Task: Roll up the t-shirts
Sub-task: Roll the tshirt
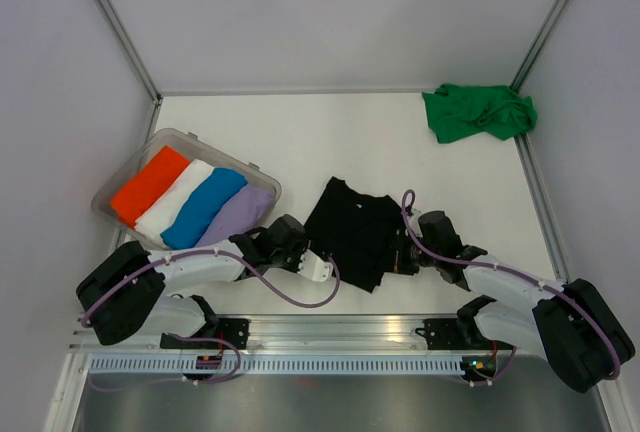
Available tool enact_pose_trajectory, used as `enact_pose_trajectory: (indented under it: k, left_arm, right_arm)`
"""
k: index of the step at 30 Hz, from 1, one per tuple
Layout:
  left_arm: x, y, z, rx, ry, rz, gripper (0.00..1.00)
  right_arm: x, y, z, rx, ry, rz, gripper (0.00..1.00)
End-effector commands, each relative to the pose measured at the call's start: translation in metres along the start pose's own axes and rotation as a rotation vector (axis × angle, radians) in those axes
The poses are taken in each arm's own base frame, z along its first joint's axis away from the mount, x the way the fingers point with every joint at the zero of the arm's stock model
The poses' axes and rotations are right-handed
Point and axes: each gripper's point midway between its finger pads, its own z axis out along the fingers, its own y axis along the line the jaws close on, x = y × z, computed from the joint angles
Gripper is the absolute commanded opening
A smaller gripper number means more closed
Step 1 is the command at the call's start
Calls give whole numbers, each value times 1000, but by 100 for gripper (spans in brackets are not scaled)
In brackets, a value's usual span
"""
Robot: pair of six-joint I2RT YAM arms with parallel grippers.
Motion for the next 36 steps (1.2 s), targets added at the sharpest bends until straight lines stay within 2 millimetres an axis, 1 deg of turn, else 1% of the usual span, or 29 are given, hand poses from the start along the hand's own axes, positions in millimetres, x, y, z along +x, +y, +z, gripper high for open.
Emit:
enact_pose_trajectory:
  k: [1, 2, 3, 4, 5, 6, 7, 8, 9, 10, 11, 12, 14, 15, 16, 17, 18, 19, 20, 21, 22, 23, 24, 25, 27, 29, 31, 33, 36]
  left_arm:
    - [13, -14, 7, 57, 67, -9, 29]
    - [11, -13, 7, 64, 68, -21, 13]
    - [10, -16, 8, 85, 69, -30, 3]
    - [12, -21, 5, 117, 78, -55, 2]
    - [3, -11, 1, 117, 61, -73, 2]
    - [-6, -13, -1, 155, 20, -98, 2]
    - [-5, -22, -9, 224, 30, -141, 2]
    - [-11, -22, -14, 257, 10, -167, 2]
    - [-30, -10, -20, 281, -64, -193, 2]
    - [-31, -13, -23, 325, -67, -214, 2]
    - [-27, -19, -29, 376, -54, -240, 2]
    - [-37, -10, -34, 393, -99, -238, 2]
    - [-31, -13, -40, 460, -89, -273, 2]
    - [-39, -4, -44, 474, -134, -271, 2]
    - [-34, 3, -46, 481, -140, -304, 2]
    - [-30, -4, -48, 547, -119, -335, 2]
    - [-33, -2, -49, 570, -140, -356, 2]
    - [-32, 11, -51, 564, -151, -364, 2]
    - [-31, 9, -48, 592, -143, -377, 2]
    - [-31, 8, -50, 618, -146, -373, 2]
    - [-30, 11, -51, 622, -146, -371, 2]
    - [-30, 12, -52, 642, -143, -369, 2]
    - [-31, 14, -53, 646, -148, -353, 2]
    - [-30, 14, -53, 655, -147, -356, 2]
    - [-28, 14, -50, 671, -136, -355, 2]
    - [-27, 13, -47, 681, -131, -360, 2]
    - [-28, 13, -46, 685, -138, -363, 2]
    - [-30, 12, -46, 691, -146, -367, 2]
    - [-29, 10, -46, 695, -151, -364, 2]
  right_arm:
    - [-2, -12, -1, 48, -18, -41, 13]
    - [-6, -10, -2, 44, -31, -72, 26]
    - [-7, -7, -7, 46, -29, -91, 34]
    - [-20, 5, -11, 28, -59, -129, 40]
    - [-25, 11, -19, 22, -76, -200, 45]
    - [-33, 18, -25, 19, -99, -246, 46]
    - [-51, 32, -35, 20, -153, -306, 49]
    - [-54, 34, -45, 37, -162, -402, 50]
    - [-60, 38, -51, 42, -176, -449, 50]
    - [-70, 51, -60, 32, -204, -506, 51]
    - [-71, 57, -65, 19, -203, -544, 51]
    - [-74, 68, -70, -17, -217, -593, 51]
    - [-75, 87, -74, -76, -245, -672, 51]
    - [-76, 94, -76, -82, -257, -722, 51]
    - [-68, 104, -74, -113, -245, -772, 51]
    - [-72, 107, -75, -96, -271, -806, 51]
    - [-69, 112, -74, -102, -275, -844, 51]
    - [-58, 122, -72, -129, -264, -942, 51]
    - [-54, 126, -71, -135, -269, -993, 52]
    - [-58, 125, -72, -93, -293, -1046, 52]
    - [-48, 129, -70, -99, -273, -1151, 52]
    - [-45, 123, -67, -68, -246, -1195, 52]
    - [-37, 125, -65, -76, -213, -1258, 54]
    - [-30, 115, -58, -55, -151, -1318, 54]
    - [-19, 109, -49, -54, -83, -1369, 55]
    - [-11, 94, -37, -25, -5, -1400, 55]
    - [-10, 83, -27, 35, 19, -1416, 55]
    - [-11, 69, -21, 86, 33, -1415, 56]
    - [-19, 57, -17, 159, 8, -1409, 56]
